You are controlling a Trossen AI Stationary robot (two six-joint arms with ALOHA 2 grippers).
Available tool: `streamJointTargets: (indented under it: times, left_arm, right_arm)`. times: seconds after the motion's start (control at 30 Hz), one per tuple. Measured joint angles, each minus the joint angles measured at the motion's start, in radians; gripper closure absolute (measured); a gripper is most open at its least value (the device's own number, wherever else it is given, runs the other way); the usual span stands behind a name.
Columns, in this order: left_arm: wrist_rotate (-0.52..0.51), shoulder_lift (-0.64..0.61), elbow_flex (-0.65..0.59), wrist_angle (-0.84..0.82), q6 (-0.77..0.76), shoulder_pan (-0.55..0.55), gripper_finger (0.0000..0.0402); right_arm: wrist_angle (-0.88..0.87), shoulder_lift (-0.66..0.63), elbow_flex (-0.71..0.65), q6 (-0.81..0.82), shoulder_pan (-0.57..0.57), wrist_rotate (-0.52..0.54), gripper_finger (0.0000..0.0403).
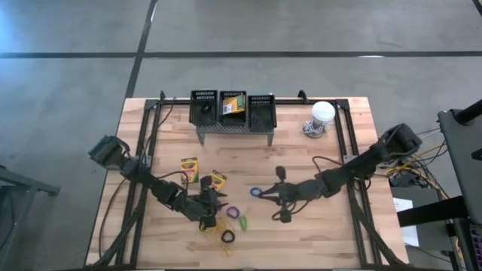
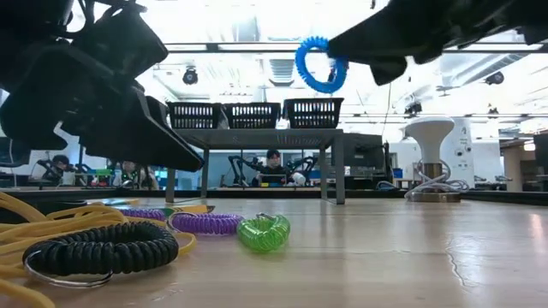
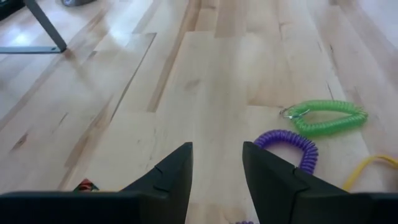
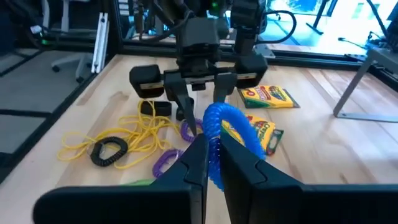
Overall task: Pick & Place Office Desk Supplies
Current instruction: Put the blue spring keychain into the left black bin on the shelf
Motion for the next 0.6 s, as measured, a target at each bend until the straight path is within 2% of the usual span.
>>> streamJointTargets:
  times: [0.1,0.17,0.27,0.33,0.47,0.53,0.6]
  left_arm:
    - [0.0,0.0,0.0,0.048,0.021,0.002,0.0259]
    - [0.0,0.001,0.0,0.149,0.077,0.006,0.0259]
    - [0.019,0.003,0.0,0.346,0.235,0.016,0.0259]
    - [0.092,0.003,0.008,0.436,0.38,0.037,0.0259]
    - [0.257,0.02,0.093,0.457,0.597,0.09,0.0254]
    - [0.321,0.045,0.148,0.427,0.637,0.119,0.0244]
    - [0.344,0.07,0.202,0.369,0.651,0.143,0.0228]
  right_arm:
    - [0.003,-0.032,-0.034,0.007,0.004,0.0,0.038]
    - [0.023,-0.037,-0.061,0.007,0.006,-0.002,0.038]
    - [0.072,-0.029,-0.09,0.008,0.006,-0.006,0.038]
    - [0.104,-0.025,-0.101,0.001,0.006,-0.012,0.038]
    - [0.162,-0.019,-0.108,-0.016,0.005,-0.055,0.038]
    - [0.173,-0.02,-0.107,-0.018,0.005,-0.056,0.038]
    - [0.175,-0.02,-0.107,-0.017,0.005,-0.056,0.038]
